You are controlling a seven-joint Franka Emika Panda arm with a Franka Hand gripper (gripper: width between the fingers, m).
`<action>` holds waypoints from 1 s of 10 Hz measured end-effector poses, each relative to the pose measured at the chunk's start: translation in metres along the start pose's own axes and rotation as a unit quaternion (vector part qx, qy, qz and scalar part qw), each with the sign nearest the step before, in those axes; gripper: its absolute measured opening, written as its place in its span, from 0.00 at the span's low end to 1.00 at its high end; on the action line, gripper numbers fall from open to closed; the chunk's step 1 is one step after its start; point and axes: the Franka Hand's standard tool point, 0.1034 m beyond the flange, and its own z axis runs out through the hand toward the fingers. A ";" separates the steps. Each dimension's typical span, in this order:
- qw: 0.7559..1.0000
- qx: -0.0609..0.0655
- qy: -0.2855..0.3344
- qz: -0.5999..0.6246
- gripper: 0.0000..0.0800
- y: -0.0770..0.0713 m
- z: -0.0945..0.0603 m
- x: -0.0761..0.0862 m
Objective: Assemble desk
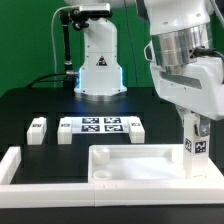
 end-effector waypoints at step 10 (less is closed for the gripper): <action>0.773 -0.071 0.005 -0.631 0.81 0.007 -0.004 -0.003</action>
Offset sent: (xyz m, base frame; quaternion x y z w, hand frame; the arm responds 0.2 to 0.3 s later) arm -0.0179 0.0212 0.0141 -0.0832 0.0071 -0.2930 0.9525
